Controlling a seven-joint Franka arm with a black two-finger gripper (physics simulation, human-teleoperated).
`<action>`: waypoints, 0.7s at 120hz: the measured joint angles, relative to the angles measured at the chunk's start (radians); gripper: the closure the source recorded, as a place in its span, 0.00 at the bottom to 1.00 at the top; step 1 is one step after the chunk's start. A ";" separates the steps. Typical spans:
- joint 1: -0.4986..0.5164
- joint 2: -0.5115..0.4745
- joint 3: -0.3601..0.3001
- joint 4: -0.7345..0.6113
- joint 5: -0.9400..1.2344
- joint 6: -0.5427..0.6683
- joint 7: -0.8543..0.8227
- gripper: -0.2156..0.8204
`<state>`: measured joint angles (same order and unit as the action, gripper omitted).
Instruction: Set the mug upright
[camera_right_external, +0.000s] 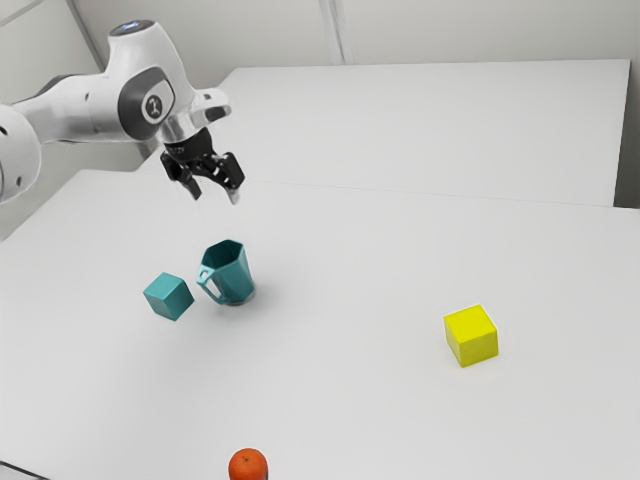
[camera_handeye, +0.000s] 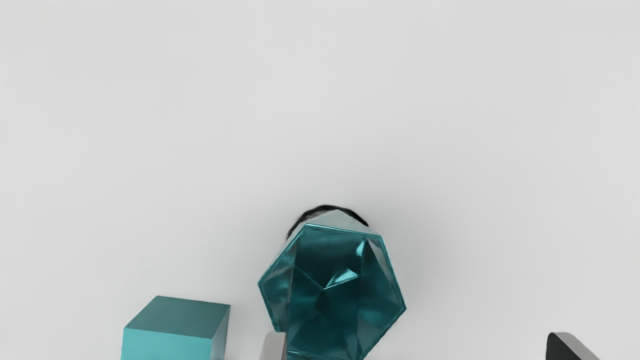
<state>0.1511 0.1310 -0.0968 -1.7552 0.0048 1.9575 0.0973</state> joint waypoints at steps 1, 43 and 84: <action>0.000 0.000 0.000 0.009 0.000 -0.008 0.001 0.25; 0.018 -0.063 0.003 0.174 0.003 -0.256 0.029 0.22; 0.016 -0.073 0.003 0.173 0.008 -0.313 0.048 0.21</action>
<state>0.1675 0.0579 -0.0938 -1.5818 0.0132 1.6440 0.1451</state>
